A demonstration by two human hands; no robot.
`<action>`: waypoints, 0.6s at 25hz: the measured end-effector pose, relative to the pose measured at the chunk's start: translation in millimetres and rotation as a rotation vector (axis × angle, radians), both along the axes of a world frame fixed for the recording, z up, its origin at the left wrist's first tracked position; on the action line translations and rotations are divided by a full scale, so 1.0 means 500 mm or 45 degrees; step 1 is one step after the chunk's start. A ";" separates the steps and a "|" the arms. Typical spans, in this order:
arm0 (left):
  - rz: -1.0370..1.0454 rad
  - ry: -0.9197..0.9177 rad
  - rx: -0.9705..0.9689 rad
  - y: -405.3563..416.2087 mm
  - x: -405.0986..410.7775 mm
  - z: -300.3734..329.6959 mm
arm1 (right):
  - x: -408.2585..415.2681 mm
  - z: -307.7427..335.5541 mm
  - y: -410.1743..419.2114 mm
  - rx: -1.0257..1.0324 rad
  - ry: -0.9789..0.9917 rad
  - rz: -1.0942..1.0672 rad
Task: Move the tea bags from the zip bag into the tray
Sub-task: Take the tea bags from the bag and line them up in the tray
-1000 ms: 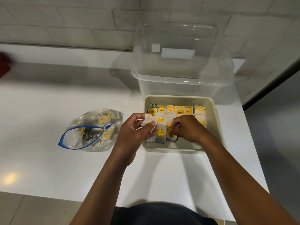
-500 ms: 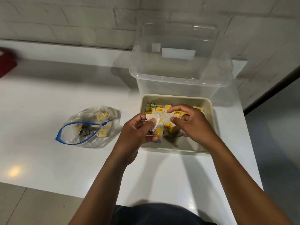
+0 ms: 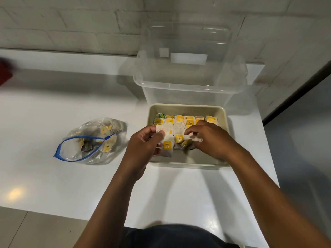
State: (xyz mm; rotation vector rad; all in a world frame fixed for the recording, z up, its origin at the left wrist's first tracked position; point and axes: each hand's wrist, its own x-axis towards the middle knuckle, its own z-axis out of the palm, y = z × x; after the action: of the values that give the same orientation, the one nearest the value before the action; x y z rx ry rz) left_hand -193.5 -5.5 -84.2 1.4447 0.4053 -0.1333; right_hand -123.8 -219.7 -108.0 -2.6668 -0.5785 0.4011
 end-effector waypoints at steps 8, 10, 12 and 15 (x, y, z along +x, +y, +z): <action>0.003 0.000 0.112 0.023 -0.005 -0.014 | 0.026 0.004 0.033 0.055 0.027 0.045; 0.005 0.002 0.097 0.031 -0.004 -0.017 | 0.023 0.026 0.039 0.138 0.244 0.075; -0.015 -0.003 0.090 0.030 -0.004 -0.017 | 0.022 0.022 0.053 0.116 0.406 0.104; -0.048 -0.012 0.095 0.025 -0.004 -0.013 | 0.029 -0.021 0.070 0.081 0.387 0.003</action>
State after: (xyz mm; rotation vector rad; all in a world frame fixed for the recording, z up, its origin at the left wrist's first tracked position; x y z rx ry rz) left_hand -195.3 7.1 -90.5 1.5262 0.3789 -0.1426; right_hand -109.2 -184.9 -118.4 -2.4780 -0.4909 0.7588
